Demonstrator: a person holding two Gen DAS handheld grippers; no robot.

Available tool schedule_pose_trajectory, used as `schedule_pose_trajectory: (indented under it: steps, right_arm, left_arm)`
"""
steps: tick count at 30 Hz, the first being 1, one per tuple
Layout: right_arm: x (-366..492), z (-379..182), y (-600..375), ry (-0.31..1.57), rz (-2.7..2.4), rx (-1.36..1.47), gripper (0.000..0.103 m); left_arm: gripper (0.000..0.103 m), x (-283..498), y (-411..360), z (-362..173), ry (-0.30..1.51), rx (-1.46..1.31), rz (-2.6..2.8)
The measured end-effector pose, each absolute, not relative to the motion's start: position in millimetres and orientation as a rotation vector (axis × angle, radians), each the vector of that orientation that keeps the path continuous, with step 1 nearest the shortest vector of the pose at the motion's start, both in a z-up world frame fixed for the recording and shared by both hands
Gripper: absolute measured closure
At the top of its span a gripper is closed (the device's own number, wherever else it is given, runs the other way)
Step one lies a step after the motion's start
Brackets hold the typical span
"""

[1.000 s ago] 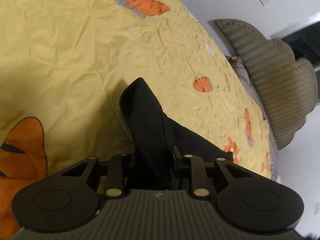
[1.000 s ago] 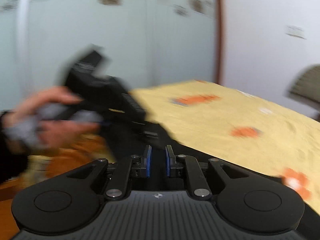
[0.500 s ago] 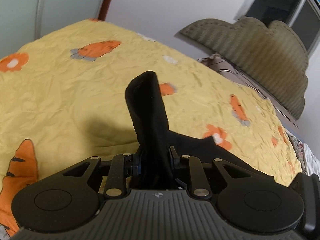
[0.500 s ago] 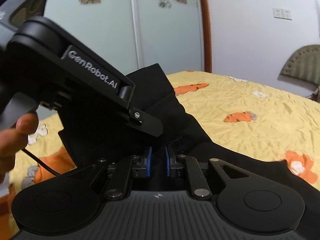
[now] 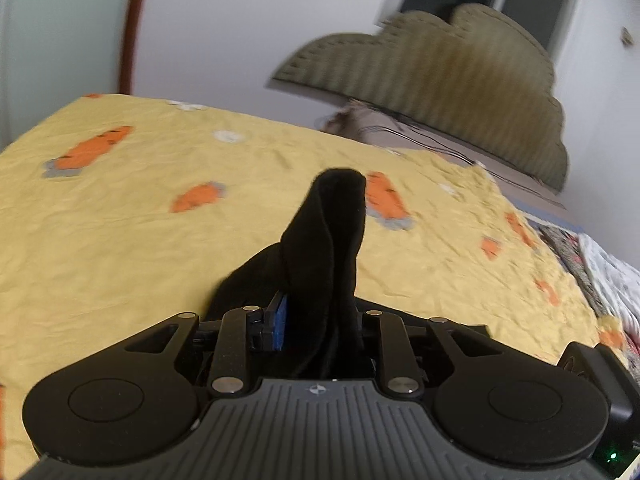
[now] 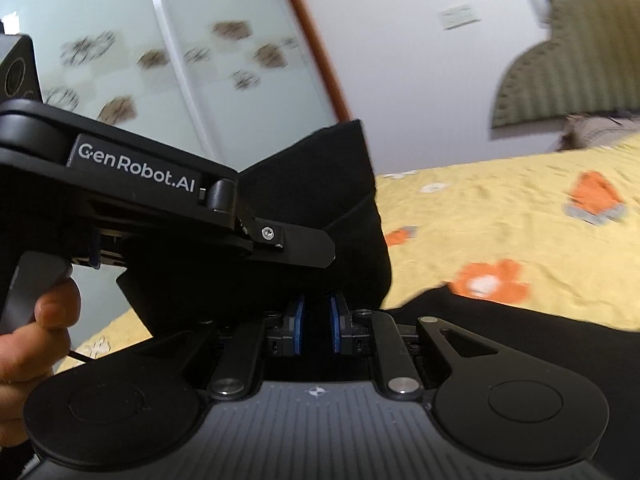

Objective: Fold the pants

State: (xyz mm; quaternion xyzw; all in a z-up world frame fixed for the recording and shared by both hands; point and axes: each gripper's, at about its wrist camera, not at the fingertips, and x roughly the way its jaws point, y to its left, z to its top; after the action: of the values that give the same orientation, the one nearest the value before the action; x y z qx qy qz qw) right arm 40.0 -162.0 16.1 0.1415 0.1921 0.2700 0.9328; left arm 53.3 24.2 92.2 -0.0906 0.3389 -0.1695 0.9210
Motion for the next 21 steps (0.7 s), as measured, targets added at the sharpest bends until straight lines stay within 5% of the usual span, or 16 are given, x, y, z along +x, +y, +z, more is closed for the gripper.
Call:
schedule_pose_trajectory:
  steps: [21]
  right_arm:
    - [2,-27,-321,0.411,0.237,0.502,0.089]
  left_arm:
    - [0.072,50,-157,44,0.758,-0.038,-0.564]
